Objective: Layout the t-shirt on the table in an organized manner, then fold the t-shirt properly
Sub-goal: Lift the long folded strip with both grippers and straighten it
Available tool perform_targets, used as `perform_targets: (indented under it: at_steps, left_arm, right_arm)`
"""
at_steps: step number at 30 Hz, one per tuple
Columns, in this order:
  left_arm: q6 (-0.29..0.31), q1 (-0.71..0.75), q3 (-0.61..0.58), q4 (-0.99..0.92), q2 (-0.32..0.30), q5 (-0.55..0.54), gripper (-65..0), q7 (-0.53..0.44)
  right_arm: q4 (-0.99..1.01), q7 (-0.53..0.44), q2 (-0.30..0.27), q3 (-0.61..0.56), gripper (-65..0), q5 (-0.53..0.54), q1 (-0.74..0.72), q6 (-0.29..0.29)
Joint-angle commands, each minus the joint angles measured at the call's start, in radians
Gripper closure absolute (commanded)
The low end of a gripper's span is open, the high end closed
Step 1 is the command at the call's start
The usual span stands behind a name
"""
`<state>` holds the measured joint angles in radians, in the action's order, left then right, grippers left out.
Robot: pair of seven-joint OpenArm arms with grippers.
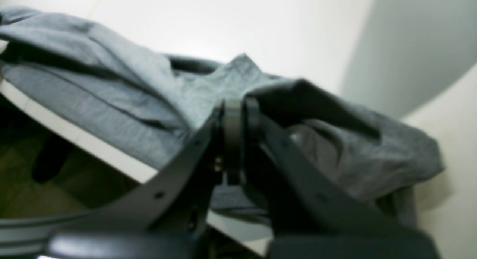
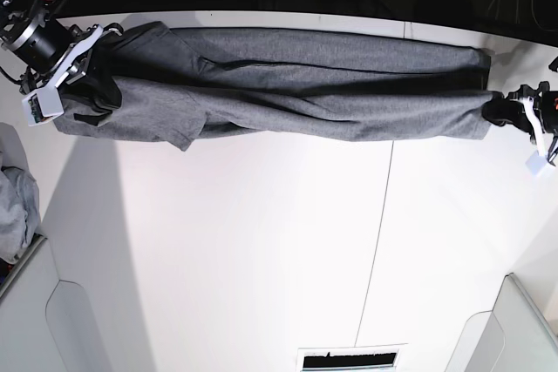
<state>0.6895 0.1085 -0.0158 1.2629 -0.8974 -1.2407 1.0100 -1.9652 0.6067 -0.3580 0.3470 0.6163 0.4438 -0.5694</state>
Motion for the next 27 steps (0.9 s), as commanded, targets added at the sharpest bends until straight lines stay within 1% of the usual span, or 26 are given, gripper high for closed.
perform_targets:
  at_steps: [1, 2, 3, 4, 6, 7, 8, 9, 11, 13, 15, 18, 19, 20, 21, 22, 23, 24, 25, 27]
  left_arm:
    - [0.009, -0.004, 0.01, 0.01, -0.024, -0.017, 0.0, -0.007]
    - [0.009, 0.0, 0.011, 0.009, -0.021, -0.016, -0.5, -0.006]
    - [0.009, 0.001, 0.011, 0.009, -0.019, -0.015, -4.9, -0.006]
    - [0.009, 0.001, 0.01, 0.009, -0.019, -0.016, -9.8, -0.006]
    - [0.009, 0.0, 0.011, 0.009, -0.019, -0.016, -17.4, -0.007]
    - [0.009, 0.0, 0.011, 0.009, -0.019, -0.017, -20.0, -0.007]
    - [0.009, 0.0, 0.011, 0.009, -0.019, -0.017, -22.3, -0.007]
    - [0.009, 0.0, 0.011, 0.009, -0.019, -0.02, -24.5, -0.008]
    - [0.009, 0.0, 0.015, 0.009, -0.02, -0.033, -27.4, -0.007]
    - [0.009, 0.0, 0.048, 0.009, -0.019, -0.051, -27.6, -0.006]
    - [0.009, 0.001, 0.106, 0.009, -0.019, -0.065, -27.6, -0.006]
    - [0.009, 0.029, 0.212, 0.007, -0.013, -0.08, -27.6, -0.008]
    - [0.009, 0.044, 0.243, 0.007, -0.01, -0.08, -27.6, -0.008]
    - [0.009, 0.058, 0.269, 0.007, -0.003, -0.079, -27.6, -0.008]
    - [0.009, 0.071, 0.296, 0.006, 0.007, -0.078, -29.3, -0.009]
    - [0.009, 0.083, 0.321, 0.005, 0.021, -0.078, -32.4, -0.01]
    - [0.009, 0.097, 0.341, 0.002, 0.037, -0.078, -36.1, -0.01]
    - [0.009, 0.108, 0.352, -0.005, 0.052, -0.077, -39.4, -0.011]
    - [0.009, 0.115, 0.358, -0.014, 0.069, -0.074, -40.9, -0.011]
    - [0.009, 0.122, 0.359, -0.042, 0.101, -0.047, -40.9, -0.026]
  right_arm:
    - [-0.011, -0.022, -0.013, 0.008, 0.0, 0.016, 0.011, -0.003]
    - [-0.007, -0.021, -0.013, 0.008, 0.0, 0.012, 0.016, -0.003]
    - [-0.002, -0.013, -0.012, 0.008, 0.0, -0.001, 0.017, -0.003]
    - [0.001, -0.004, -0.01, 0.008, -2.8, -0.021, 0.016, -0.003]
    - [0.006, -0.003, -0.01, 0.008, -21.9, -0.054, 0.017, 0.004]
    - [0.007, -0.002, -0.01, 0.008, -29.3, -0.067, 0.017, 0.016]
    - [0.007, -0.003, -0.01, 0.008, -33.7, -0.076, 0.016, 0.025]
    - [0.007, -0.003, -0.01, 0.009, -34.6, -0.075, 0.016, 0.03]
    - [0.005, -0.003, -0.01, 0.014, -34.5, -0.067, 0.012, 0.049]
    - [-0.002, -0.003, -0.005, 0.034, -34.5, -0.044, 0.003, 0.05]
    - [-0.006, -0.005, 0.003, 0.062, -34.5, 0.005, -0.01, 0.049]
    - [-0.007, -0.004, 0.042, 0.099, -34.2, 0.052, -0.044, 0.049]
    - [-0.007, -0.004, 0.054, 0.1, -32.3, 0.058, -0.056, 0.049]
    - [-0.007, -0.004, 0.067, 0.098, -27.4, 0.058, -0.069, 0.048]
    - [-0.007, -0.003, 0.08, 0.095, -19.4, 0.055, -0.084, 0.047]
    - [-0.006, -0.004, 0.093, 0.089, -8.9, 0.045, -0.098, 0.042]
    - [-0.005, -0.003, 0.102, 0.08, 0.0, 0.027, -0.111, 0.041]
    - [-0.001, -0.004, 0.112, 0.069, 0.0, 0.002, -0.121, 0.042]
    - [0.008, -0.004, 0.115, 0.054, 0.0, -0.023, -0.126, 0.042]
    - [0.044, -0.004, 0.115, 0.015, 0.0, -0.081, -0.134, 0.041]
